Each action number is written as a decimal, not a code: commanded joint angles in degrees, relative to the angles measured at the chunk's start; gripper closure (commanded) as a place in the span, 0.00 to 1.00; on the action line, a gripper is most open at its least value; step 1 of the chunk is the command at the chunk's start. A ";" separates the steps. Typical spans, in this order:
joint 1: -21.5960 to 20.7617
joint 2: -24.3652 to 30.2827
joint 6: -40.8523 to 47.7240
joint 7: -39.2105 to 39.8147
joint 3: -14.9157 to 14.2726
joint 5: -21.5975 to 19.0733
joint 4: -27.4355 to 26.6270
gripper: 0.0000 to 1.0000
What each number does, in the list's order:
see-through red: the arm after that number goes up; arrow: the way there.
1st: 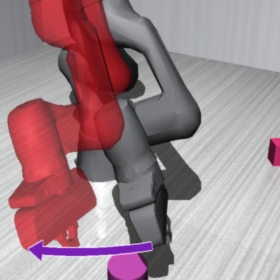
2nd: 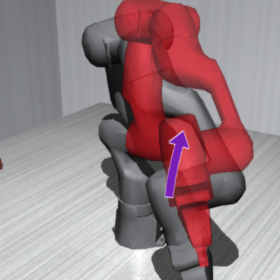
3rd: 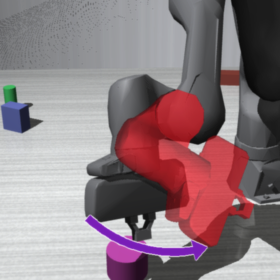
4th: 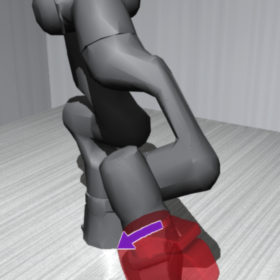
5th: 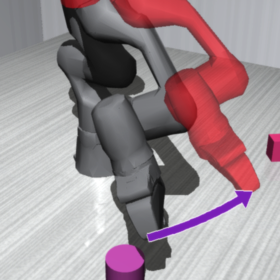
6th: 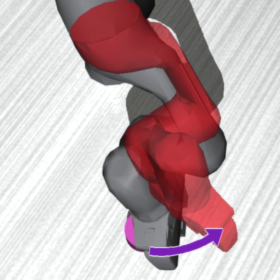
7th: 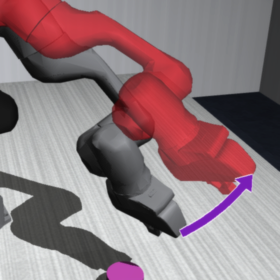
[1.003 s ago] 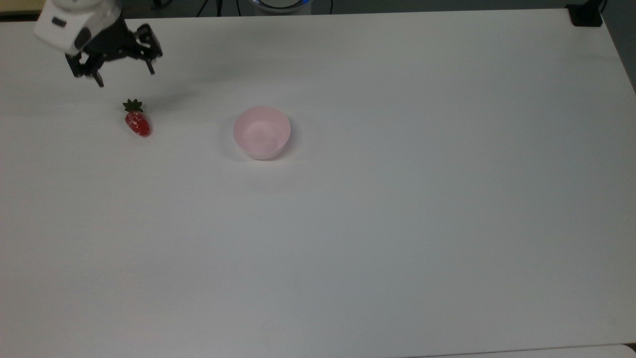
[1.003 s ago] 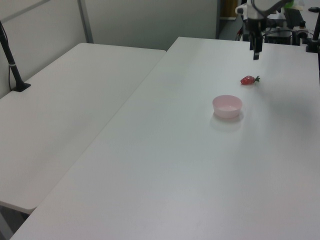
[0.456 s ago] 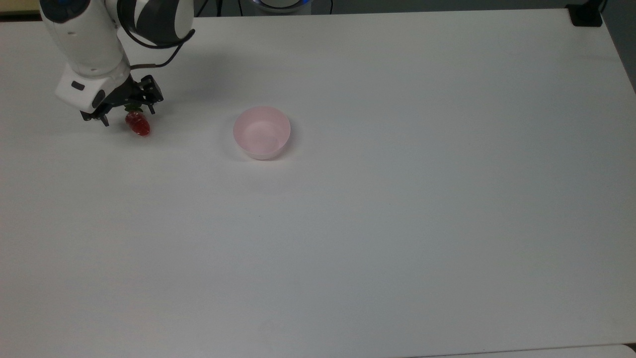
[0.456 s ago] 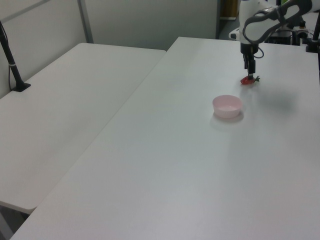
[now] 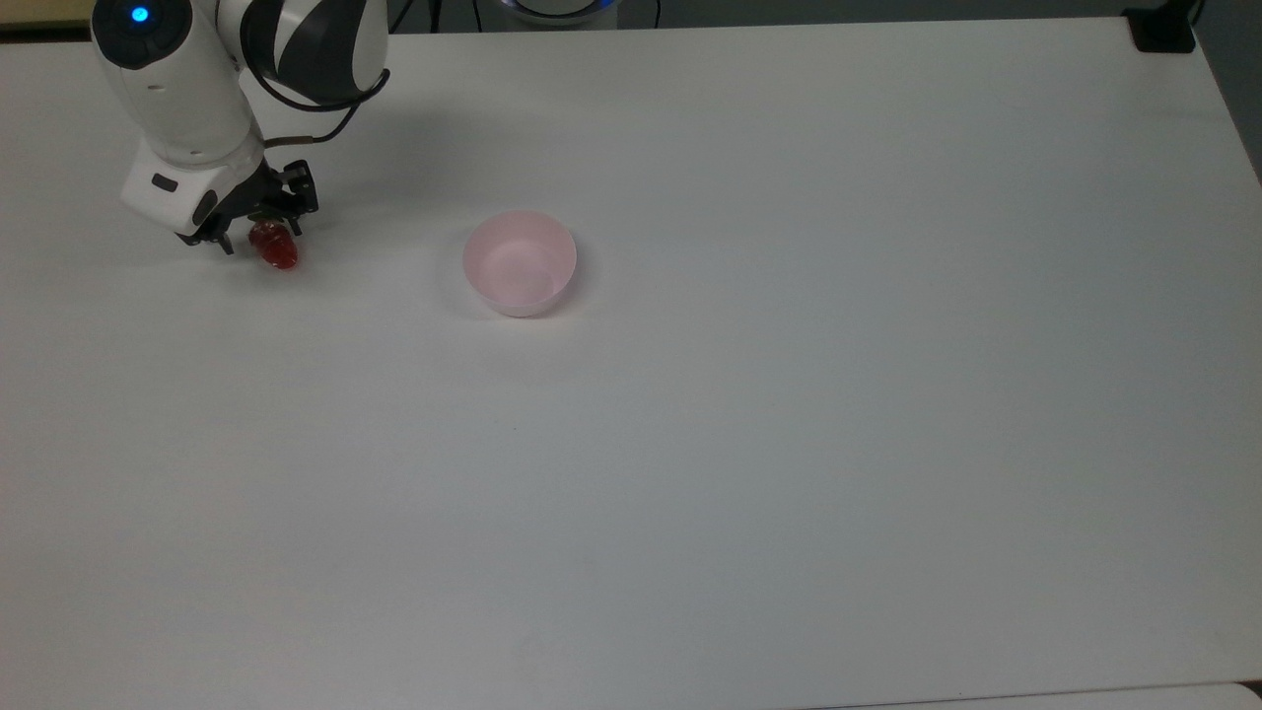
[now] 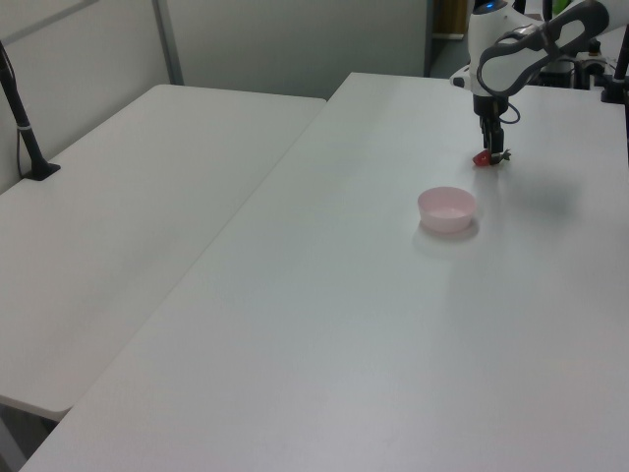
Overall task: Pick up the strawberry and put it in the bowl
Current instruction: 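Carry the held strawberry over the pink bowl and lower it in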
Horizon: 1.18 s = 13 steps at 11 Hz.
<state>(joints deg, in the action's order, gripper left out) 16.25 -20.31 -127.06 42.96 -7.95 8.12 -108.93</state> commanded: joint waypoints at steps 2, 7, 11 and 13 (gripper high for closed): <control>-0.52 0.80 -1.79 -3.24 0.48 1.02 -1.73 0.63; -0.96 5.26 5.74 -3.24 3.11 0.58 -1.29 0.63; -2.97 9.67 12.62 -6.29 9.00 -1.43 -0.42 0.63; -6.13 9.15 13.07 -13.74 12.59 -1.80 0.20 0.63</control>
<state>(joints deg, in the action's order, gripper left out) 13.30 -11.56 -115.23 36.53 1.89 7.19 -108.59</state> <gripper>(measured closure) 0.573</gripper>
